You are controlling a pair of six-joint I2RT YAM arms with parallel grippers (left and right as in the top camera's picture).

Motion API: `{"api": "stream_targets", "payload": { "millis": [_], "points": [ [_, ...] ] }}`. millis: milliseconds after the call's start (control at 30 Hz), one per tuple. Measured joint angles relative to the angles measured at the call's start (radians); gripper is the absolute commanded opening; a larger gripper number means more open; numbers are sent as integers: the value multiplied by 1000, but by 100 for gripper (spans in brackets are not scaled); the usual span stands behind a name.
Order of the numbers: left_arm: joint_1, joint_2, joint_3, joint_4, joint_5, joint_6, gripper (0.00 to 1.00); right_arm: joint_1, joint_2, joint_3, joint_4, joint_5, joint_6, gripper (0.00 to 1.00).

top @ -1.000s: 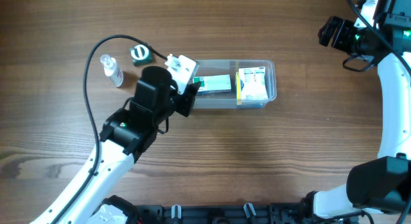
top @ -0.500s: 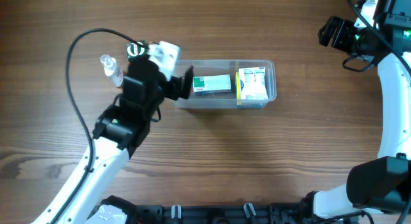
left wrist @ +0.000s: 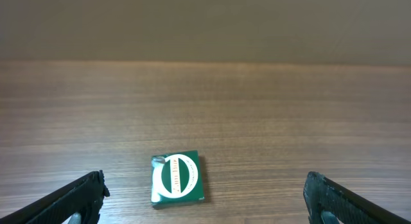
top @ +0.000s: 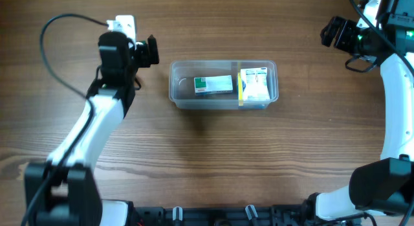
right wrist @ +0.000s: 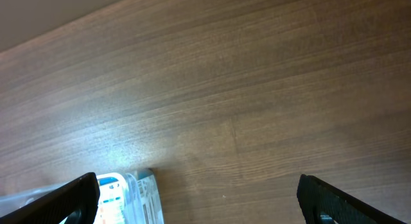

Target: Pack container

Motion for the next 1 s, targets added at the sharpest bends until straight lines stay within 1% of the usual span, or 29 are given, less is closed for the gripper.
{"api": "stream_targets", "payload": {
  "millis": [100,267,567,833,1000],
  "points": [
    [0,103,52,5,0,-1,100,0,0,0,0,0,0,100],
    [0,209,116,35,0,-4,100,0,0,0,0,0,0,100],
    [0,295,147,107,-46,-42,100,0,0,0,0,0,0,100],
    [0,383,147,116,-101,-68,100,0,0,0,0,0,0,100],
    [5,396,147,118,-118,-79,100,0,0,0,0,0,0,100]
  ]
}}
